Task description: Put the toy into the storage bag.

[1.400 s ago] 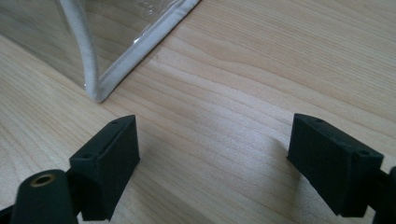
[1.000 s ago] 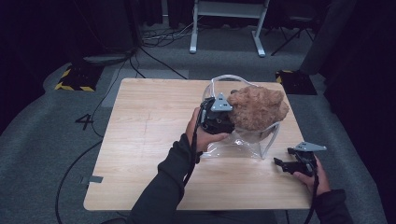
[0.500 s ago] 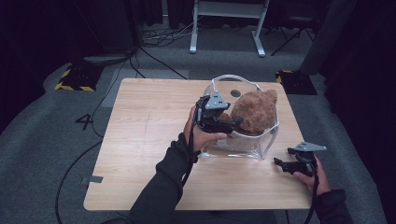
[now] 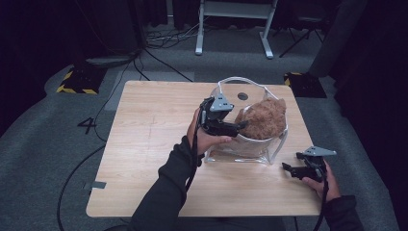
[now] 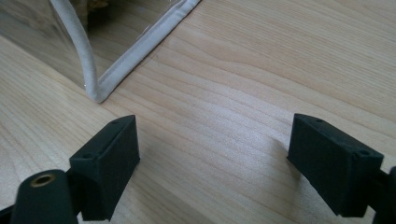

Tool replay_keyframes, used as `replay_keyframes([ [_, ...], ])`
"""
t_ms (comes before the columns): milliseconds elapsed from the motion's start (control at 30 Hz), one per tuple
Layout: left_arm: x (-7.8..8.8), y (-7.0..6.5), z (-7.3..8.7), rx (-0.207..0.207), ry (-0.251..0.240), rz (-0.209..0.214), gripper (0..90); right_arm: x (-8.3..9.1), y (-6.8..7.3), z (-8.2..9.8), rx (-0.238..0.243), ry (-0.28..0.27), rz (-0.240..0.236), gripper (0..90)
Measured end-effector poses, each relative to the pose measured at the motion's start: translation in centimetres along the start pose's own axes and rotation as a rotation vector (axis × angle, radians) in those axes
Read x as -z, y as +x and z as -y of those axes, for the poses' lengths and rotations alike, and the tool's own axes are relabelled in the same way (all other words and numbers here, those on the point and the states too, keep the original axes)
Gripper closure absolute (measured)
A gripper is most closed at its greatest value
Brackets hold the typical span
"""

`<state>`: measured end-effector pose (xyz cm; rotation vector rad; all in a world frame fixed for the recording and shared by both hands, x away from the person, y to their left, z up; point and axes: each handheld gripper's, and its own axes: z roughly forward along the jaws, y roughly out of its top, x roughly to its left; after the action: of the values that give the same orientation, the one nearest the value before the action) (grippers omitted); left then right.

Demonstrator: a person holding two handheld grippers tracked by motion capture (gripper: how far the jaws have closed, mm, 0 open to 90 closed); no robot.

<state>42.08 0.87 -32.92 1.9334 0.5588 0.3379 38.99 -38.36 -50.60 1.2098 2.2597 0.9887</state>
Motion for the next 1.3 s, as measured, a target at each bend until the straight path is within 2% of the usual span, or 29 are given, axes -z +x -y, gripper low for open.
replay_keyframes([
  [300,1.3,0.6,-0.6,-0.019,0.007,-0.028,24.8,0.0,0.0,0.0,0.0,0.0,0.0,16.2],
  [600,2.7,1.5,-0.4,-0.016,0.017,-0.057,20.6,0.0,0.0,0.0,-0.001,0.0,0.0,16.2],
  [800,3.9,2.3,-0.2,-0.002,0.025,-0.11,17.7,0.0,0.0,0.0,0.0,0.0,0.0,16.2],
  [1033,5.2,3.1,0.1,0.015,0.016,-0.149,16.7,0.0,0.0,0.0,0.0,0.0,0.0,16.2],
  [1200,5.9,3.5,0.5,0.015,0.025,-0.176,16.6,0.0,0.0,0.0,0.0,0.0,0.0,16.2],
  [1300,6.2,3.6,0.8,0.002,0.04,-0.2,16.6,0.0,0.0,0.0,-0.001,0.0,0.0,16.2],
])
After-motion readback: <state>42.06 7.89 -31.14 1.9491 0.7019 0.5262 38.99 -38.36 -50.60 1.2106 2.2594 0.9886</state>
